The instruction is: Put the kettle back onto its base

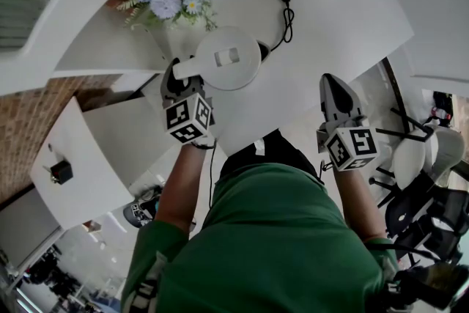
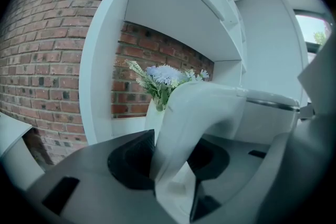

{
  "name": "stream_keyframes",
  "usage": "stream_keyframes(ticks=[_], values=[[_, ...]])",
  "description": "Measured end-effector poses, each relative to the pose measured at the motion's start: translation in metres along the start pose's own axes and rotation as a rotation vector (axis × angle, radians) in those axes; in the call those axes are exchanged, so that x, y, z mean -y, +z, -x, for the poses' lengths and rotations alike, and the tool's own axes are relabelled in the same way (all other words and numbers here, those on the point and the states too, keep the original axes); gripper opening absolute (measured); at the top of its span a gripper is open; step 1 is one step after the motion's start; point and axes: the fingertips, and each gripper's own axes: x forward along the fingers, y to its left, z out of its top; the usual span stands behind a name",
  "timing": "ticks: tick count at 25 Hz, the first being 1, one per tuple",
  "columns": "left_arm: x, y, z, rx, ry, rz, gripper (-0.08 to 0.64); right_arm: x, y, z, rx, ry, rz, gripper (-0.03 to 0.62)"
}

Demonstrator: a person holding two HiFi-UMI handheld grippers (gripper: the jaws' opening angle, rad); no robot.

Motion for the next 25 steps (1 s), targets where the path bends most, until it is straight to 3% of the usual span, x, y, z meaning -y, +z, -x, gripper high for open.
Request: stream_keyframes(ticks=[14, 25], values=[[0.0, -0.013, -0.003, -0.011, 0.0, -0.041, 0.17, -0.007, 0.001, 0.009, 0.02, -0.001, -0.004, 0.023], [-0.004, -0.044, 0.02, -0.138, 0.038, -0.055, 0.196, -0.021, 0.006, 0.02, 0.049, 0.019, 0.007, 0.023]])
